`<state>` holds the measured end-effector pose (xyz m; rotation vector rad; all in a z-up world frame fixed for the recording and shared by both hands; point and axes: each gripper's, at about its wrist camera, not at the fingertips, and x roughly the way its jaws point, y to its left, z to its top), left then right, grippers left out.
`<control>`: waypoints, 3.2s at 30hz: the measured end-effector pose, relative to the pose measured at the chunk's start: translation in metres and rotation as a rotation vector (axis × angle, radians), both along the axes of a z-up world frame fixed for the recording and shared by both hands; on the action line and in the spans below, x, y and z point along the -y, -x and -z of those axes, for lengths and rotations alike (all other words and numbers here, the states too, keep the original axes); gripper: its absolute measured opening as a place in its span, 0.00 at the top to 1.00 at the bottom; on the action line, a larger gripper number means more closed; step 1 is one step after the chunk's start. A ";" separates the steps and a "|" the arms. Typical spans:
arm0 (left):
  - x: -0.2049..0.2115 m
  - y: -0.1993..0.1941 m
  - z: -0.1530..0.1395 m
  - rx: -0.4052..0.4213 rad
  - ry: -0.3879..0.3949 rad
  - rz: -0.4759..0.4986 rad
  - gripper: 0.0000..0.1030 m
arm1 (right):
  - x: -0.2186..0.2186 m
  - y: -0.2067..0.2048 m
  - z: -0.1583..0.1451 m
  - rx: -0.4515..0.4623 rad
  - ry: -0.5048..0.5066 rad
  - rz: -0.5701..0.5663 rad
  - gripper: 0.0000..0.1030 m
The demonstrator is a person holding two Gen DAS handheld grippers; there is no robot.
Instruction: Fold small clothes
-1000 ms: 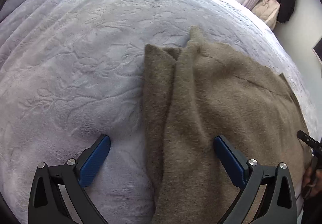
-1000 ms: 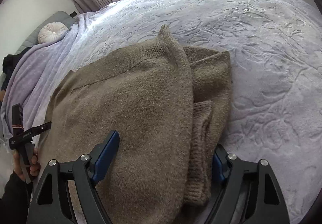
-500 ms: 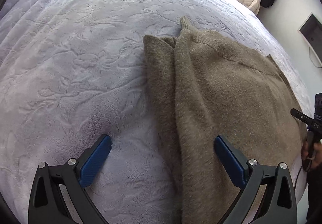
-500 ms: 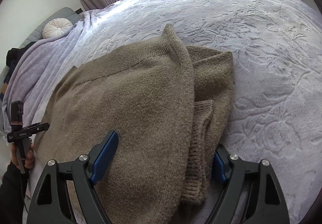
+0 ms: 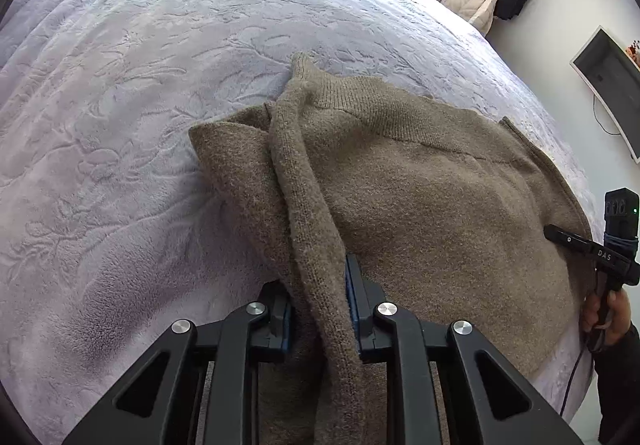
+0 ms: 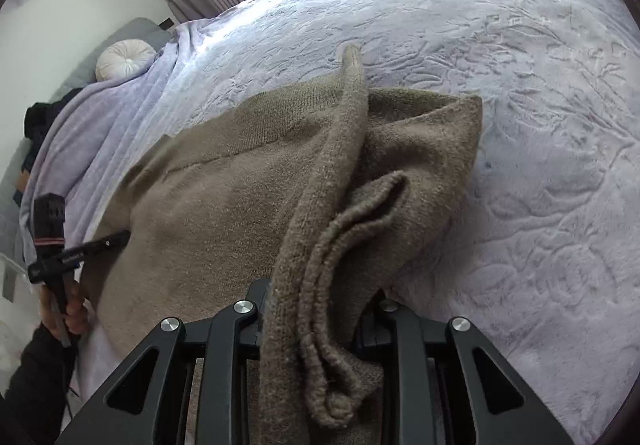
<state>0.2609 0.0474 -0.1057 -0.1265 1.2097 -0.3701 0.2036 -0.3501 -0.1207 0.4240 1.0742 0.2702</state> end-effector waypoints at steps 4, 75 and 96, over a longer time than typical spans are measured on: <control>-0.002 -0.001 -0.018 0.017 0.018 -0.008 0.80 | -0.001 0.003 -0.019 0.036 0.009 0.025 0.75; 0.048 0.135 -0.024 0.051 -0.090 0.033 0.25 | -0.020 0.125 -0.046 -0.008 0.386 -0.059 0.22; 0.069 0.096 -0.006 0.086 -0.295 -0.100 0.01 | -0.052 0.055 -0.027 -0.057 0.364 -0.037 0.21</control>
